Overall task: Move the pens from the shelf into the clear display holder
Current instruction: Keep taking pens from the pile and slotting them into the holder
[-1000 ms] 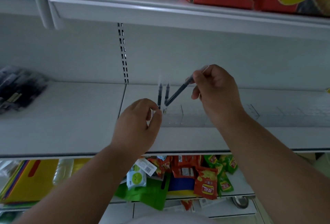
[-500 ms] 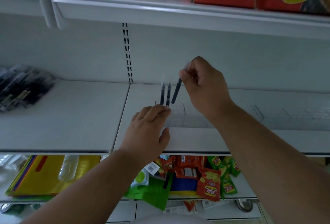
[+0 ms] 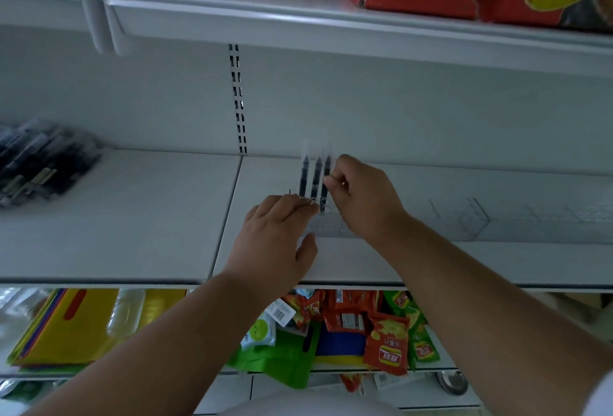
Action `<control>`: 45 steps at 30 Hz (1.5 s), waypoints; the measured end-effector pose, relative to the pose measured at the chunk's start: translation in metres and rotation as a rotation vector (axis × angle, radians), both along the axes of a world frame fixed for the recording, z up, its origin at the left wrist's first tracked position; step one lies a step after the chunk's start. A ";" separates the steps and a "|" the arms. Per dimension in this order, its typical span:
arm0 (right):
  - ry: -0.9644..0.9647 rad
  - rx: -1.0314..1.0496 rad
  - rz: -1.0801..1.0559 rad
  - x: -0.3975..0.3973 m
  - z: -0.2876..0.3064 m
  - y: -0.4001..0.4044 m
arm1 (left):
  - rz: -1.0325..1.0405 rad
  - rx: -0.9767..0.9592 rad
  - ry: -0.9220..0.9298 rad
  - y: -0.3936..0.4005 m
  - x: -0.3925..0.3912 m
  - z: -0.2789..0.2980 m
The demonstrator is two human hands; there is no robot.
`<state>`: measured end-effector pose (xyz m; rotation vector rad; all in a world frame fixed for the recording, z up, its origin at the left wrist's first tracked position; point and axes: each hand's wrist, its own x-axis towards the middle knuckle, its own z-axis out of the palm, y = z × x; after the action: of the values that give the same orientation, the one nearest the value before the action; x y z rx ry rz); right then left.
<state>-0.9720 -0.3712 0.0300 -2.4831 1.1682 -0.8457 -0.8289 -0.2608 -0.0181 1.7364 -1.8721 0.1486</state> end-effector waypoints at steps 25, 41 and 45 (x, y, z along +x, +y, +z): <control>-0.128 -0.172 0.192 0.043 0.038 0.090 | 0.246 0.023 0.101 0.066 0.066 0.015; -0.075 -0.086 0.206 0.273 0.042 0.208 | 0.442 0.104 0.074 0.200 0.296 0.025; -0.047 -0.016 0.178 0.314 0.042 0.227 | 0.425 0.152 0.088 0.215 0.339 0.026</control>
<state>-0.6575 -0.1447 0.0724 -2.5193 0.9129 -0.8615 -0.4898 -0.0456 0.0083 2.1902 -1.4627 0.0914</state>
